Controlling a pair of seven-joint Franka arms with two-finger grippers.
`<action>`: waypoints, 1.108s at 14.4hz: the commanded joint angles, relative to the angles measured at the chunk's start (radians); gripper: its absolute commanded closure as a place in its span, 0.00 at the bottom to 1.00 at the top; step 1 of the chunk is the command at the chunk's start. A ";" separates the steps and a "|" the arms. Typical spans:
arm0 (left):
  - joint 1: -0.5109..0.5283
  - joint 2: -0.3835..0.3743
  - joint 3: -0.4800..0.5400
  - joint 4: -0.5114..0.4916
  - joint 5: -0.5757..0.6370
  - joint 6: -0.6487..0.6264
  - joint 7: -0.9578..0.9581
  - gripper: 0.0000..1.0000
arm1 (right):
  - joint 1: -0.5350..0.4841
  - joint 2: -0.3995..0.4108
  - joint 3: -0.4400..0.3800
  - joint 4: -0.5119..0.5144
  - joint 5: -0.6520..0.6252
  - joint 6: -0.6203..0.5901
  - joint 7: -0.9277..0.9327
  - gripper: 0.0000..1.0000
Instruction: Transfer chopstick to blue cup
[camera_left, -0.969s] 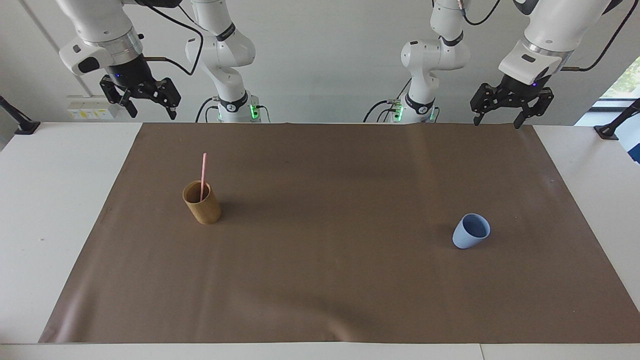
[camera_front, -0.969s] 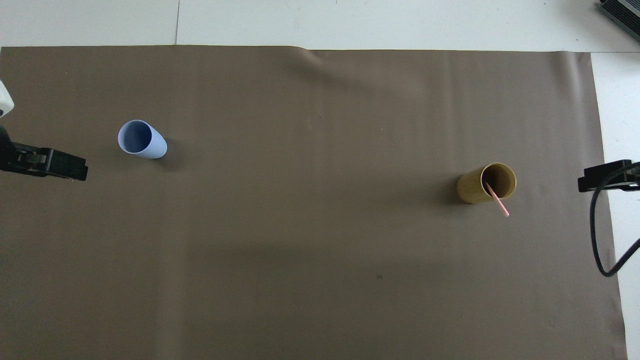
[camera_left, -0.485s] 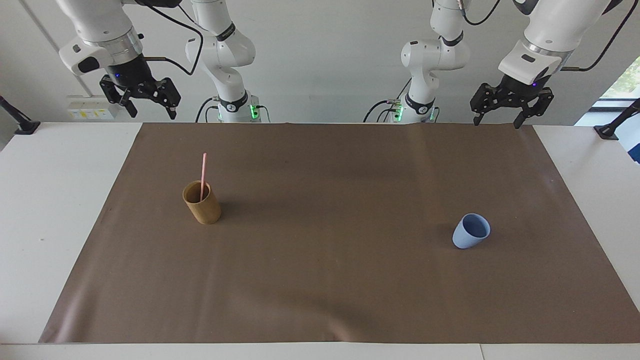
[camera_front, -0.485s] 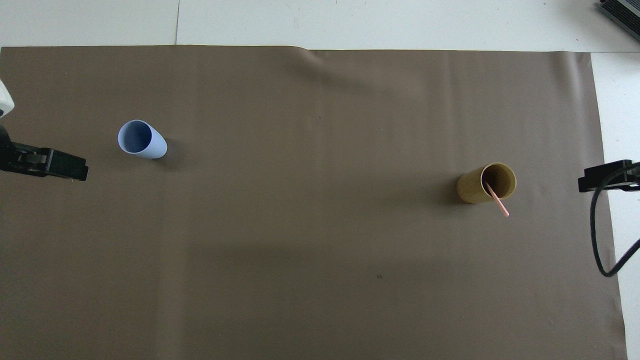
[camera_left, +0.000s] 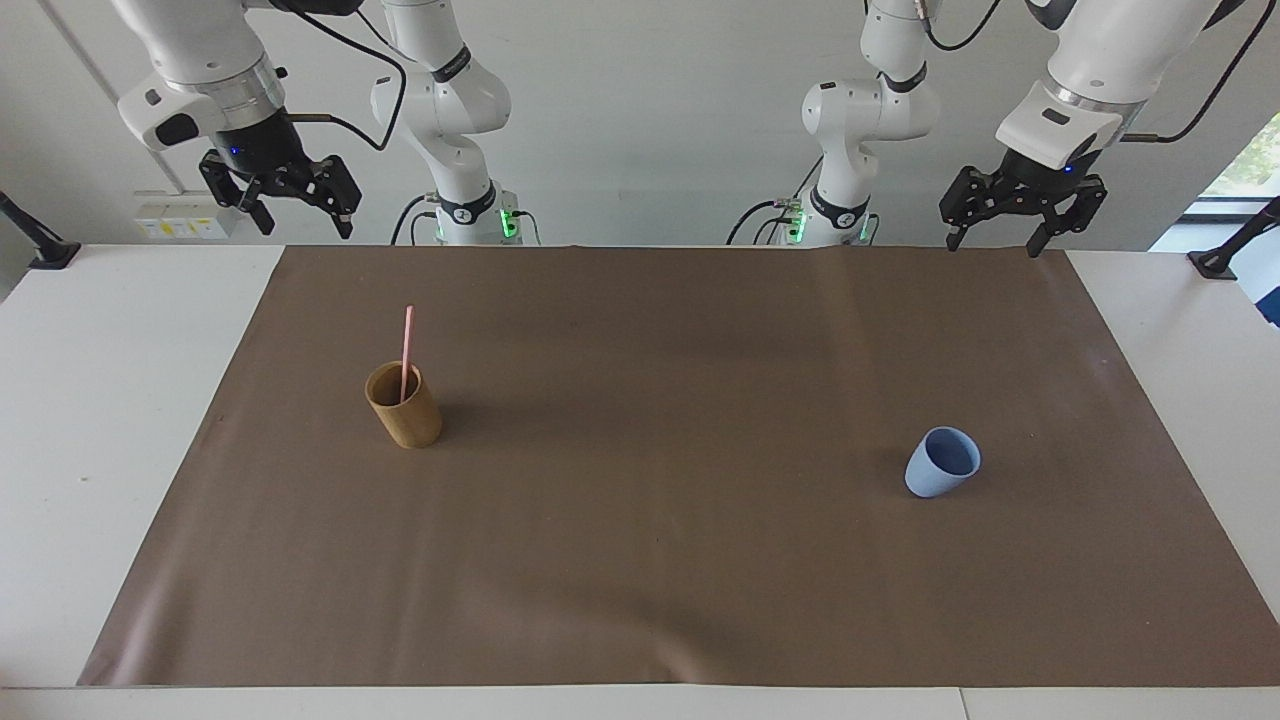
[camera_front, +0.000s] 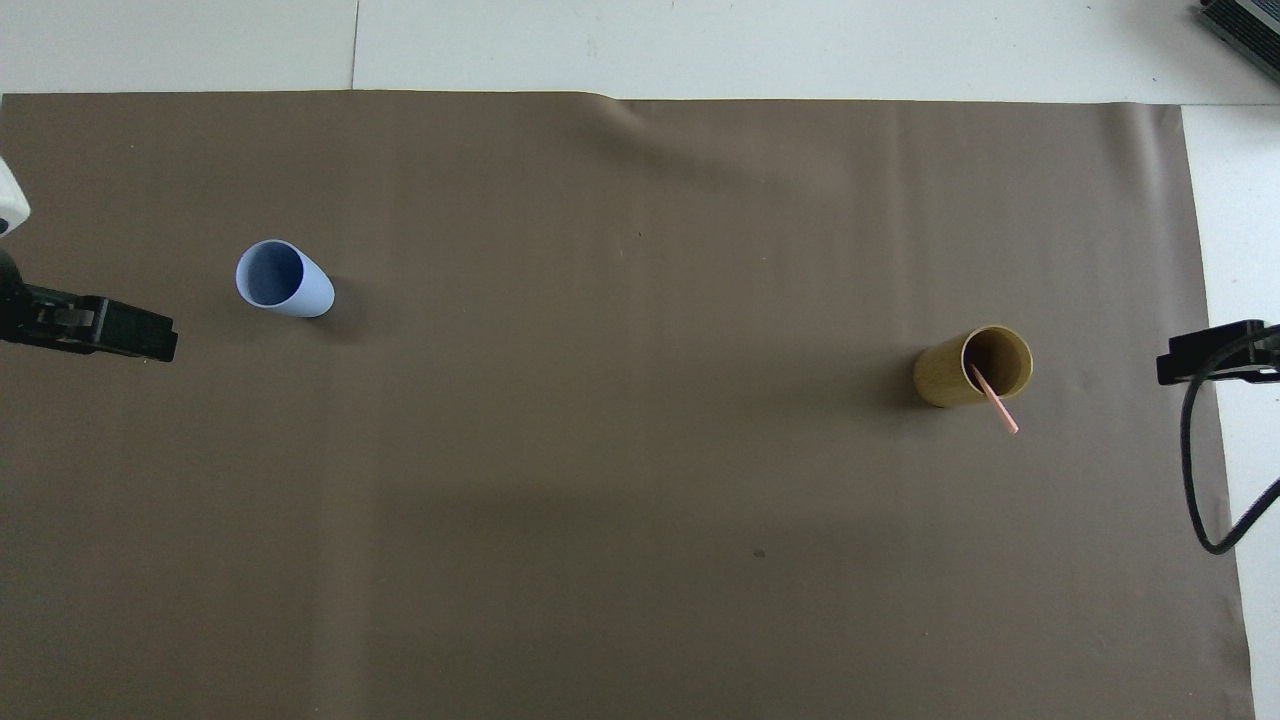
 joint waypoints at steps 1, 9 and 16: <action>0.003 -0.025 -0.001 -0.031 -0.007 0.019 0.003 0.00 | -0.016 -0.023 0.004 -0.027 0.012 0.000 -0.033 0.00; 0.002 -0.025 -0.001 -0.031 -0.007 0.020 0.003 0.00 | -0.016 -0.023 0.004 -0.027 0.012 0.000 -0.032 0.00; 0.005 -0.015 0.002 -0.025 -0.009 0.112 0.022 0.00 | -0.016 -0.025 0.004 -0.027 0.012 0.000 -0.032 0.00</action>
